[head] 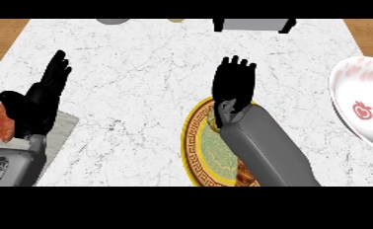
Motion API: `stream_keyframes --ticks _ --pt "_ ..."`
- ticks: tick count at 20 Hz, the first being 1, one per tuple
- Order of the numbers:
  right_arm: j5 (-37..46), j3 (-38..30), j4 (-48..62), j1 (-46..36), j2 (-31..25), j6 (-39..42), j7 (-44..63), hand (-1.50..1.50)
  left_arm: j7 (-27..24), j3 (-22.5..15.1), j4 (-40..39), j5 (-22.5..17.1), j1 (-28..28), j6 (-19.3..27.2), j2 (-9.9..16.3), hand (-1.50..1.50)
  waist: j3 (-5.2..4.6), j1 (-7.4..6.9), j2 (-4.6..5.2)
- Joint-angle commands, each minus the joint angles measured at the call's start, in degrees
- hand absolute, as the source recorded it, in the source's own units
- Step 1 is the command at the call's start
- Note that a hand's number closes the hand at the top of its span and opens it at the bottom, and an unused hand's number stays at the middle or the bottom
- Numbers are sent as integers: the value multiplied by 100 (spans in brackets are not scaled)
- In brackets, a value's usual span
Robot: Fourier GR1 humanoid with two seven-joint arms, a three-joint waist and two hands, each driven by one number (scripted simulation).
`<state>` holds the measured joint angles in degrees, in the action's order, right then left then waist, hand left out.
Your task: Pick the squash from the plate and place it in the bowl
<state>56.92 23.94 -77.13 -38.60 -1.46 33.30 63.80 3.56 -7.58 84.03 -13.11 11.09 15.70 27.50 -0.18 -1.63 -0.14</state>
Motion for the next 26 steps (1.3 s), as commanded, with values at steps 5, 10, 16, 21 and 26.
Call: stream_keyframes --ticks 5,10,16,21,26 --pt "-551 31 718 -266 139 829 1772 -150 -176 23 -226 19 -3 -8 -181 0 -2 37 0" --pt "-180 610 869 -530 138 668 1689 -150 -16 104 -13 65 -18 31 -88 0 8 13 -9" --pt "-446 700 1132 -517 139 477 1837 -150 84 150 117 64 -113 -98 -22 0 13 1 1" --pt "-702 905 1047 -101 139 254 1962 -150 -114 139 -146 161 -93 -54 -231 0 11 91 8" --pt "-736 985 1290 -43 138 -47 2011 -150 208 167 407 145 -195 -58 -126 0 16 15 2"
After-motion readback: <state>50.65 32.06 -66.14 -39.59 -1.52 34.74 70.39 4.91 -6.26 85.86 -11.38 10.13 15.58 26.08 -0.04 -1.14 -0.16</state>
